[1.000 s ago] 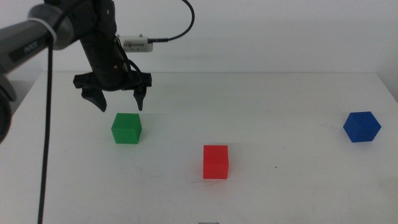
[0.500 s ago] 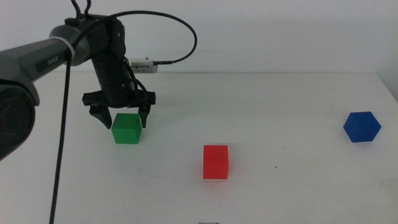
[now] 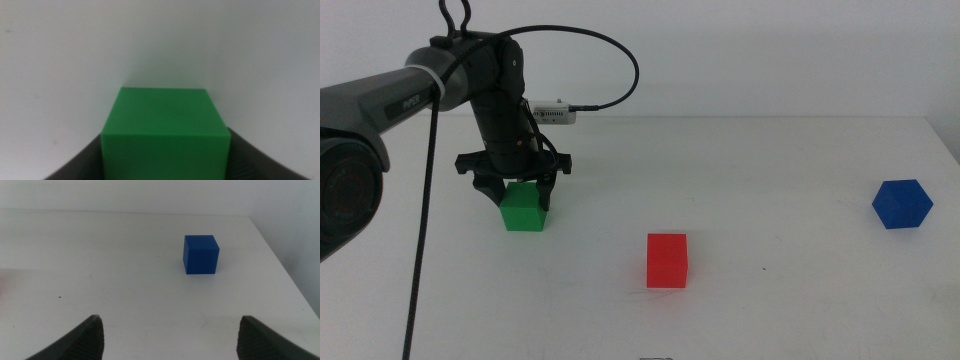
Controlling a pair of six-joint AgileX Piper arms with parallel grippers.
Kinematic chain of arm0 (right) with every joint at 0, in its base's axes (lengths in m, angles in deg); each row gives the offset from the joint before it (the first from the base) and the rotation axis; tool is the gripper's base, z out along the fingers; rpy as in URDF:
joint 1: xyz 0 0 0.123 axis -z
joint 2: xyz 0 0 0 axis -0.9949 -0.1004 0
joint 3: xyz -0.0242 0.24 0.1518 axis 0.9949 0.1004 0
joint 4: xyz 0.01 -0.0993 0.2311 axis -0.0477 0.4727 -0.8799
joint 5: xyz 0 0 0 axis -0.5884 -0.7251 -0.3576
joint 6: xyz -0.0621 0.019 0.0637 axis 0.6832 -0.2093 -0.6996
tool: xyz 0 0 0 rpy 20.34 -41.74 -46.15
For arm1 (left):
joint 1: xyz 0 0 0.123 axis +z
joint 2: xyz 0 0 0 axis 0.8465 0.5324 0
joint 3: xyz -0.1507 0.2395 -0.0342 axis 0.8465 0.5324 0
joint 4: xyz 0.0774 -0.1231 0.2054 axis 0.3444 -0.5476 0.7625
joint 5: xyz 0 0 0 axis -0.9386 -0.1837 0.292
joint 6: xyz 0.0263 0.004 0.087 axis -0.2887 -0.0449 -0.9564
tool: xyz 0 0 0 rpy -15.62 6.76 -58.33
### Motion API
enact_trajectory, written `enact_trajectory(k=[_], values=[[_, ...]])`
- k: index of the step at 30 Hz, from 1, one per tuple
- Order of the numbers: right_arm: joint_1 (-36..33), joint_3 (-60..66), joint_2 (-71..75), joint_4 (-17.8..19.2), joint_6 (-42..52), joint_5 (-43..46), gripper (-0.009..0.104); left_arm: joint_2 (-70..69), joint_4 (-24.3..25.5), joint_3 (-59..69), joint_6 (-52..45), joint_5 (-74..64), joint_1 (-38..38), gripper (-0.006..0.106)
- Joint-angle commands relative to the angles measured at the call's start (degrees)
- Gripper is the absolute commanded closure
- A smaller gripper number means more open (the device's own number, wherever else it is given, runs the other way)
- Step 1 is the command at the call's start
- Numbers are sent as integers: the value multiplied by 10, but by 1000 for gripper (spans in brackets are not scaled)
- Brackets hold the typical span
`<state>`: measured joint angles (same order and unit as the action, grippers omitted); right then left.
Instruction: Stack red cubes first, then green, then blue cubes in a specific spot.
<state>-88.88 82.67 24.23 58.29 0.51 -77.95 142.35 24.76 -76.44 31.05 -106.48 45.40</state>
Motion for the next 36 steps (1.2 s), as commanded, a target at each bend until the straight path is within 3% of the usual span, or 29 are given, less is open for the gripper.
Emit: enact_trajectory(k=[1, 6, 14, 19, 23, 36], values=[[4, -10, -6, 7, 4, 41, 27, -37, -16, -13, -12, -57, 0, 39], [4, -10, -6, 7, 4, 41, 27, -55, -28, -13, -31, -57, 0, 46], [4, -10, -6, 7, 4, 41, 27, -134, -37, 46, 42, -57, -4, 64], [4, -10, -6, 7, 4, 41, 27, -185, -3, 60, 114, -56, -52, 73], [4, -10, -6, 7, 4, 41, 27, -189, 10, 56, 171, -56, -108, 73], [4, -10, -6, 7, 4, 41, 27, -137, 0, -11, 221, -56, -240, 73]])
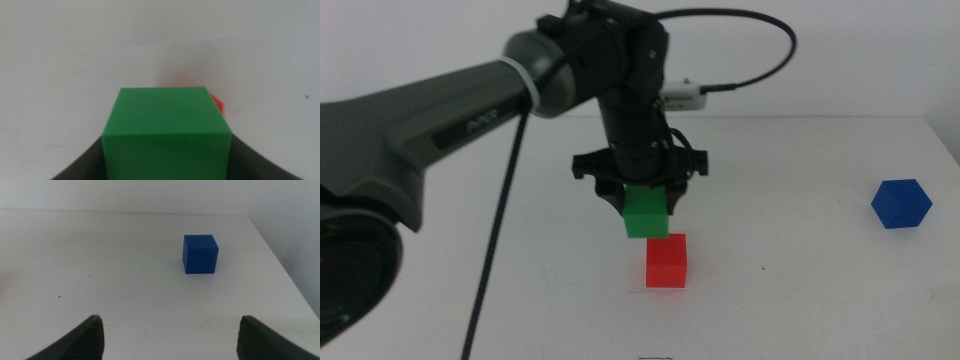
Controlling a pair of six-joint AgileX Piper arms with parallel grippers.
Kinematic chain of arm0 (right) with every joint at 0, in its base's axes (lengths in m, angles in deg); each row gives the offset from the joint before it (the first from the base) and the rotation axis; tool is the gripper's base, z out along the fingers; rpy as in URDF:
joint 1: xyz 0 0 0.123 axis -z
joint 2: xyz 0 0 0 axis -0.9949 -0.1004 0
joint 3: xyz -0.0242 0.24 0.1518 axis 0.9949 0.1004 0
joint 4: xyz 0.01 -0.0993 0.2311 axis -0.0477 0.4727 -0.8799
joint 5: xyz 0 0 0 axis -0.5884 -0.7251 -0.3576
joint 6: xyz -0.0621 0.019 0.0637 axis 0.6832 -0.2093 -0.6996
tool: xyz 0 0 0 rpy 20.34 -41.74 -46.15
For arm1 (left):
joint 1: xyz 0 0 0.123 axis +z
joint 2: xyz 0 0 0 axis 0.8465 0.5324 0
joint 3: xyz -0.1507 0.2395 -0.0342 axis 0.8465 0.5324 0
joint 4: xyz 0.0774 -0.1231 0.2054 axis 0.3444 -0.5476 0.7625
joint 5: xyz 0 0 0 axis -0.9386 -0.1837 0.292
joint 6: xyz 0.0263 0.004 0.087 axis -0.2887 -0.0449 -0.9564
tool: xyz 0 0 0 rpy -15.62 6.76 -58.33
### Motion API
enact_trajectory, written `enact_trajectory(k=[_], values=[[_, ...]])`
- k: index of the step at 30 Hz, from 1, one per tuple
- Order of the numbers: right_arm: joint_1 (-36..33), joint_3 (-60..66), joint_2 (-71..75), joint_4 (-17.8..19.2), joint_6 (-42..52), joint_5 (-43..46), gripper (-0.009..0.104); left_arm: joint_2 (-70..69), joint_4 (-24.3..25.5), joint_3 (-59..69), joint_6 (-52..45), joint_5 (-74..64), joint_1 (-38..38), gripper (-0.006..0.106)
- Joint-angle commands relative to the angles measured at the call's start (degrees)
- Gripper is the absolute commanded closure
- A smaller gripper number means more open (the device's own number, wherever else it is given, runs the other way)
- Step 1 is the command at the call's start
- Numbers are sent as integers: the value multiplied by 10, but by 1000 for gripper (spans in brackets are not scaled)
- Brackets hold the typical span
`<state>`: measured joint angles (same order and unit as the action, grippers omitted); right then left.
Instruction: Stack red cubes first, then green, then blue cubes in a specific spot.
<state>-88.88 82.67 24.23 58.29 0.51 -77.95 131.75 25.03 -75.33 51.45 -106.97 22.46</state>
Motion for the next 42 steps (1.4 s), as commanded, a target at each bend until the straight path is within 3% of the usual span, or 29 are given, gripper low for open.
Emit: enact_trajectory(k=[1, 19, 36, 37, 42], values=[[4, -10, -6, 7, 4, 41, 27, -30, -3, -22, 19, -52, -17, 73], [4, -10, -6, 7, 4, 41, 27, 6, -44, -31, 16, -45, -29, 73], [4, -10, -6, 7, 4, 41, 27, 9, -38, -24, 22, -51, -29, 73], [4, -10, -6, 7, 4, 41, 27, 9, -37, -24, 11, -50, -29, 51], [4, -10, -6, 7, 4, 41, 27, 9, -38, -24, -9, -50, -29, 26]])
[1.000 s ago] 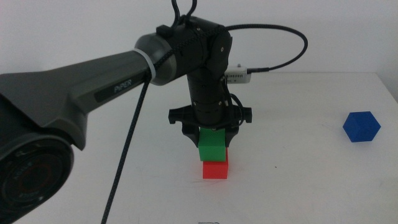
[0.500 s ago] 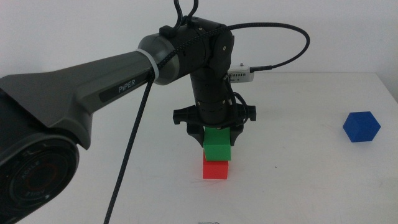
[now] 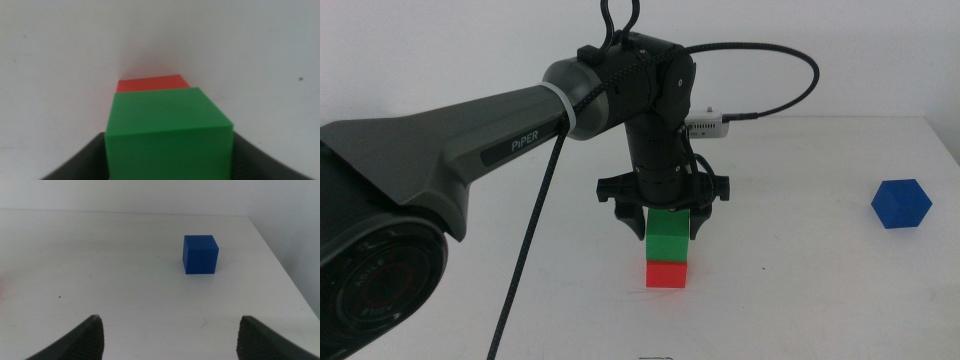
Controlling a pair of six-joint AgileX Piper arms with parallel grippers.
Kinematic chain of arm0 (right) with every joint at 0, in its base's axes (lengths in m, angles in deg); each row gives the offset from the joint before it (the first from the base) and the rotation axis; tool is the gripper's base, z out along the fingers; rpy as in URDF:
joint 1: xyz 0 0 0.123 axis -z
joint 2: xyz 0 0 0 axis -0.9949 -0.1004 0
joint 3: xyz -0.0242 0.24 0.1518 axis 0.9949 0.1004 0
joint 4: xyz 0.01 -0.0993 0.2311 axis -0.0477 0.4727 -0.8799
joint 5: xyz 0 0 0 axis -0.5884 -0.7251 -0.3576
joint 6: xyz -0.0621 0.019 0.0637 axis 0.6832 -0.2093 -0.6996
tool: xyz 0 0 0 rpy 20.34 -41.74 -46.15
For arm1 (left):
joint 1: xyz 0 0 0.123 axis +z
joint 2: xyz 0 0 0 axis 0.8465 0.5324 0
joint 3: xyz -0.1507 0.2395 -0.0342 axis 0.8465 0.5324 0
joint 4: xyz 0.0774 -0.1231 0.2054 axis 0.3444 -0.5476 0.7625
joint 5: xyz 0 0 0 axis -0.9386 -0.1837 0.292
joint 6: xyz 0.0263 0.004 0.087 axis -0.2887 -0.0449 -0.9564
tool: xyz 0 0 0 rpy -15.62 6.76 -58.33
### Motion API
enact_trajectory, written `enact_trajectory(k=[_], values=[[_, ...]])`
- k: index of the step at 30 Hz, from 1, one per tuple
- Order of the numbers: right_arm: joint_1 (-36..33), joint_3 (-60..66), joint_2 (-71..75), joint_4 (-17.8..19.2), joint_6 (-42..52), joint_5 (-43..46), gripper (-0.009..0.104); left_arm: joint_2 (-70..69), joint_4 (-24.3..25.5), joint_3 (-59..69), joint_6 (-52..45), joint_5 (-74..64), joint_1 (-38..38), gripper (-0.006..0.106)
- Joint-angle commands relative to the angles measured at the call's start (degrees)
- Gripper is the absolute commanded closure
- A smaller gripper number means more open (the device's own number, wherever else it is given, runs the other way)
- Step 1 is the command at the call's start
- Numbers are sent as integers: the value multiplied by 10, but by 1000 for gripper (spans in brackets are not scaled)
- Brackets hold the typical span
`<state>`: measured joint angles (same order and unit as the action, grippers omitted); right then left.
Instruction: Stack red cubes first, then green, then blue cubes in a specific spot.
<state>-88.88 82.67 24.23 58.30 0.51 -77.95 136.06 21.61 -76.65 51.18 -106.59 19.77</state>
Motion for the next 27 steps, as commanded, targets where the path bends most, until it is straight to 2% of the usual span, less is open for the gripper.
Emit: enact_trajectory(k=[1, 6, 16, 23, 27], values=[[4, -10, -6, 7, 4, 41, 27, -34, -2, -11, -8, -54, -2, 22], [4, -10, -6, 7, 4, 41, 27, -34, 2, -11, -16, -54, -1, 7], [4, -10, -6, 7, 4, 41, 27, -69, -14, -12, -69, -55, 0, 7], [4, -10, -6, 7, 4, 41, 27, -153, 28, -11, -81, -55, 19, 7], [4, -10, -6, 7, 4, 41, 27, -212, 56, 1, -161, -55, 29, 7]])
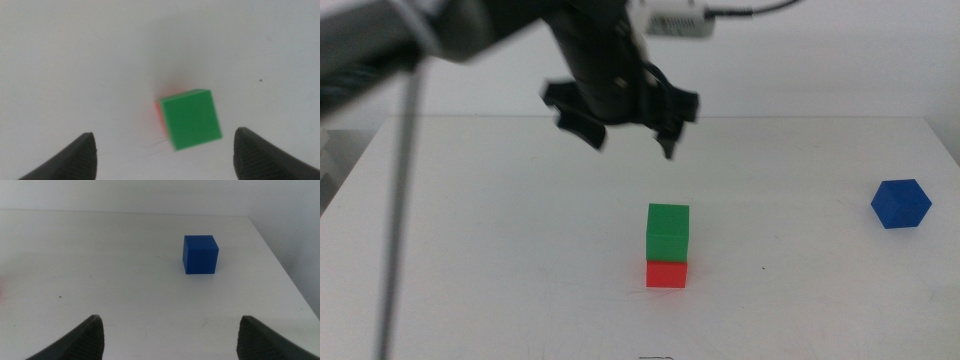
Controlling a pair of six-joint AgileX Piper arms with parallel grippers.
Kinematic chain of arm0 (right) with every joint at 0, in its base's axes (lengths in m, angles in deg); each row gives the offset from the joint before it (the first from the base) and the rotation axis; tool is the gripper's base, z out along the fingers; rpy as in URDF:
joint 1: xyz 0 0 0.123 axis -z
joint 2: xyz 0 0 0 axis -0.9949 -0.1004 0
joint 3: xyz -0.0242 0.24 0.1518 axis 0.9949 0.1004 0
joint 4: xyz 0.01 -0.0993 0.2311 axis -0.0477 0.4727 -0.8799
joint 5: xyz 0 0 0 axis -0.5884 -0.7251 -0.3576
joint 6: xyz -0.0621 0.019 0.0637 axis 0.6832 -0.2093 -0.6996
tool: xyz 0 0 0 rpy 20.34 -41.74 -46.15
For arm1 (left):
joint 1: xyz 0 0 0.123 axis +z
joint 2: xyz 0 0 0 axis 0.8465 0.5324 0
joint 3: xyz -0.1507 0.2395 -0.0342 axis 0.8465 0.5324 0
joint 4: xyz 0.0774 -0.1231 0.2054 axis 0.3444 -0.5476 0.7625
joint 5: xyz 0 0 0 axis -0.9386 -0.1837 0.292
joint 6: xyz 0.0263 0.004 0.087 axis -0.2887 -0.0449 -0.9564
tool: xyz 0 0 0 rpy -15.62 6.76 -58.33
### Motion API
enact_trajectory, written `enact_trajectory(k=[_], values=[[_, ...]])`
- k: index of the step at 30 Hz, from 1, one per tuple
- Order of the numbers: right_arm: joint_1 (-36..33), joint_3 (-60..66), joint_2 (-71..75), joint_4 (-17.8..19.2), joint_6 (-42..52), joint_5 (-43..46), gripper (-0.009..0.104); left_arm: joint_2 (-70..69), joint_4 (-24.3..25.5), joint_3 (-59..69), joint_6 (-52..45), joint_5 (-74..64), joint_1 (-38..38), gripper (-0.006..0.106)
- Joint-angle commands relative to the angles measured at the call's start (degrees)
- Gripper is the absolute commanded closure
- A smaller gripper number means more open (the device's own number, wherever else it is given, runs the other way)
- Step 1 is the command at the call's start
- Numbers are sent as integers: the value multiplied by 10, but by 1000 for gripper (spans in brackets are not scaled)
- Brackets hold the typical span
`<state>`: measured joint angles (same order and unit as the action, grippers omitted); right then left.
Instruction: Stack red cubes first, then green, then blue cubes in a specific spot.
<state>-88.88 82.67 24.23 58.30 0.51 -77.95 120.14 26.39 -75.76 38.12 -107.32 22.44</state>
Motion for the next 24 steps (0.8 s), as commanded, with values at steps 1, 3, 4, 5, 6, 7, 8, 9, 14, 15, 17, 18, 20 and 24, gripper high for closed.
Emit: enact_trajectory(k=[1, 3, 4, 5, 6, 7, 8, 9, 14, 15, 17, 18, 20, 24], values=[[4, -10, -6, 7, 4, 41, 27, -71, 13, 6, -55, -48, 4, 7], [4, -10, -6, 7, 4, 42, 27, -114, 13, 41, -80, -45, 19, 7], [4, -10, -6, 7, 4, 42, 27, -141, 11, 66, -88, -39, 27, 7], [4, -10, -6, 7, 4, 42, 27, -165, 11, 88, -94, -28, 35, 7], [4, -10, -6, 7, 4, 42, 27, -198, 11, 119, -100, -11, 43, 7], [4, -10, -6, 7, 4, 41, 27, -234, 10, 151, -106, 13, 51, 7], [4, -10, -6, 7, 4, 41, 27, -273, 10, 179, -113, 36, 57, 7], [4, -10, -6, 7, 4, 42, 27, -313, 10, 212, -119, 68, 64, 7], [4, -10, -6, 7, 4, 42, 27, -495, 12, 365, -122, 215, 93, 7], [4, -10, -6, 7, 4, 42, 27, -531, 9, 394, -124, 240, 98, 7], [4, -10, -6, 7, 4, 42, 27, -593, -8, 435, -141, 270, 100, 7], [4, -10, -6, 7, 4, 42, 27, -617, -21, 451, -154, 277, 100, 7], [4, -10, -6, 7, 4, 42, 27, -645, -53, 467, -192, 277, 99, 7], [4, -10, -6, 7, 4, 42, 27, -649, -130, 462, -256, 252, 99, 7]])
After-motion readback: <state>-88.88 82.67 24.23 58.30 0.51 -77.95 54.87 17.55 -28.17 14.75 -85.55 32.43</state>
